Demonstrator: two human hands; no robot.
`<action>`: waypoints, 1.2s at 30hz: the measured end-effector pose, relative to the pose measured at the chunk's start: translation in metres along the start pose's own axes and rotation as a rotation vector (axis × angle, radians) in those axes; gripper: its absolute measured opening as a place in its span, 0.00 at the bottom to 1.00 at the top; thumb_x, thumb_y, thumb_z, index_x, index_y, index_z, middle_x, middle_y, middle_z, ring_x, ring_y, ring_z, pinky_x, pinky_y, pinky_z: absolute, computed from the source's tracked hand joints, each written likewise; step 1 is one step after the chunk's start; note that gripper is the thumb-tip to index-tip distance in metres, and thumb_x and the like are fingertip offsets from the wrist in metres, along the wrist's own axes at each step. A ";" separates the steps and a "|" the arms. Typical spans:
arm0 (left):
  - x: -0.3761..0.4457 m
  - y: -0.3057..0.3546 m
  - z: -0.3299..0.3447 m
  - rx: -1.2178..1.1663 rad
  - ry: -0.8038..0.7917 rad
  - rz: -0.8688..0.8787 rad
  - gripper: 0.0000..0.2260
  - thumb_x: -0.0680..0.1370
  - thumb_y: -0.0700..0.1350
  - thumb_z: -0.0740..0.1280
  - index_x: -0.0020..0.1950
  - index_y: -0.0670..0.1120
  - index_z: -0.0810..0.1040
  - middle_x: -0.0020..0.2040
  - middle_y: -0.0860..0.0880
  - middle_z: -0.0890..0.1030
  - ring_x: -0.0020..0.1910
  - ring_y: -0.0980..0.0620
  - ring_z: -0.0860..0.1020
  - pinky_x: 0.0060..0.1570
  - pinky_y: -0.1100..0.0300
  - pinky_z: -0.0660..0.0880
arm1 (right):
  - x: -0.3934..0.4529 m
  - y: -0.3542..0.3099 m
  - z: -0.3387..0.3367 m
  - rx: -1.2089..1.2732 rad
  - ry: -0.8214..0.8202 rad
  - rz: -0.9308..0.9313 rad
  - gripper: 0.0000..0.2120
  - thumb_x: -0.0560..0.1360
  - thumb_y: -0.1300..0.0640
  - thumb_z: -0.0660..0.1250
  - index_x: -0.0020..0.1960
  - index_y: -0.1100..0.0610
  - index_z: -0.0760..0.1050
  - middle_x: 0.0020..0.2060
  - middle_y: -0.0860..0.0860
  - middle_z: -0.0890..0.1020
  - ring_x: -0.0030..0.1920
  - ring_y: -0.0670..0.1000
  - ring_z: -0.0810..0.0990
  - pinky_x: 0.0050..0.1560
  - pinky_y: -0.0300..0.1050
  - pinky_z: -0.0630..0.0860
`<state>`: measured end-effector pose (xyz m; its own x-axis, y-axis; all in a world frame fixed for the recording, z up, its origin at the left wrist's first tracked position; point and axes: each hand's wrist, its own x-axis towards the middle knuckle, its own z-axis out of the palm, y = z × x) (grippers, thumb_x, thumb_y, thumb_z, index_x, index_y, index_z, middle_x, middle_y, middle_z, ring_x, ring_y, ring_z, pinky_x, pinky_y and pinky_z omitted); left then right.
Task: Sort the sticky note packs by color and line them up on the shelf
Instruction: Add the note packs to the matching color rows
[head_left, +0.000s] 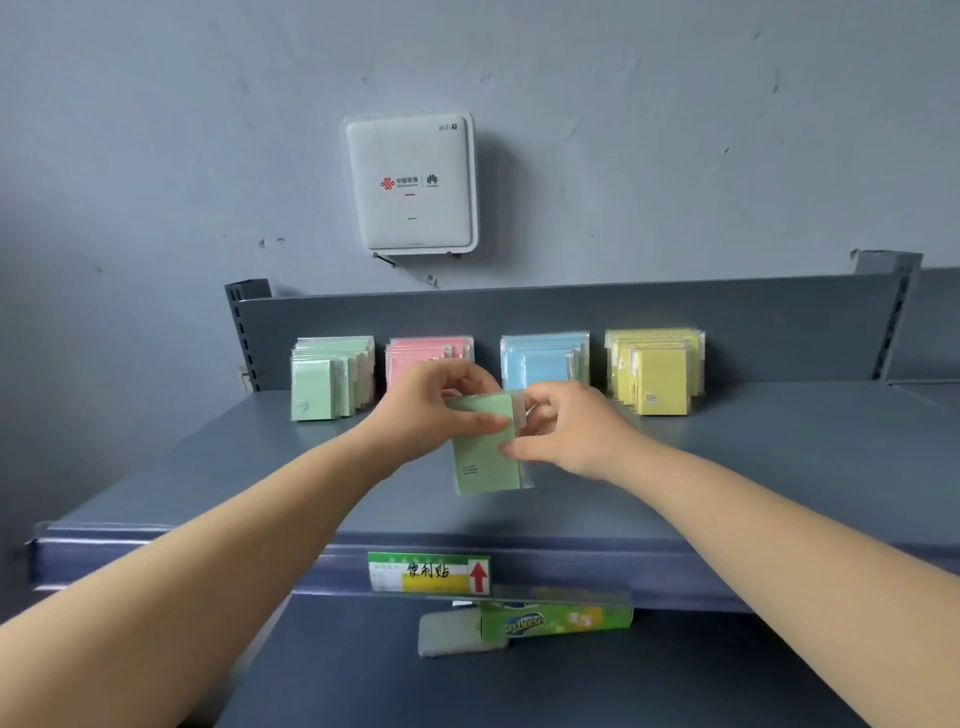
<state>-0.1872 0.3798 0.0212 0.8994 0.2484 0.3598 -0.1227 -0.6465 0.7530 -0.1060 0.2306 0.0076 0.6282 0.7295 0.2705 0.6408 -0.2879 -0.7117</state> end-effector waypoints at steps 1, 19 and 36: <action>-0.006 -0.002 -0.008 0.007 0.014 -0.012 0.08 0.69 0.41 0.75 0.41 0.50 0.79 0.41 0.53 0.79 0.40 0.57 0.75 0.38 0.68 0.73 | 0.001 -0.006 0.007 0.027 -0.011 0.003 0.11 0.68 0.60 0.75 0.48 0.56 0.78 0.35 0.47 0.82 0.33 0.46 0.81 0.38 0.38 0.76; -0.013 -0.119 -0.160 0.176 -0.009 -0.212 0.09 0.70 0.39 0.74 0.48 0.39 0.81 0.43 0.43 0.84 0.36 0.49 0.81 0.46 0.55 0.81 | 0.110 -0.072 0.136 0.045 -0.029 0.041 0.11 0.69 0.64 0.73 0.50 0.61 0.77 0.39 0.55 0.84 0.35 0.51 0.81 0.46 0.48 0.80; 0.057 -0.191 -0.191 0.534 0.076 -0.065 0.10 0.71 0.49 0.72 0.41 0.44 0.75 0.38 0.48 0.79 0.39 0.48 0.76 0.37 0.58 0.71 | 0.203 -0.076 0.188 -0.417 0.173 0.186 0.09 0.69 0.57 0.70 0.44 0.58 0.72 0.46 0.54 0.79 0.47 0.56 0.79 0.43 0.47 0.77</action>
<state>-0.1926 0.6556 0.0030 0.8629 0.3384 0.3754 0.1799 -0.8997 0.3977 -0.1104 0.5174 -0.0054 0.7904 0.5383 0.2925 0.6106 -0.6533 -0.4477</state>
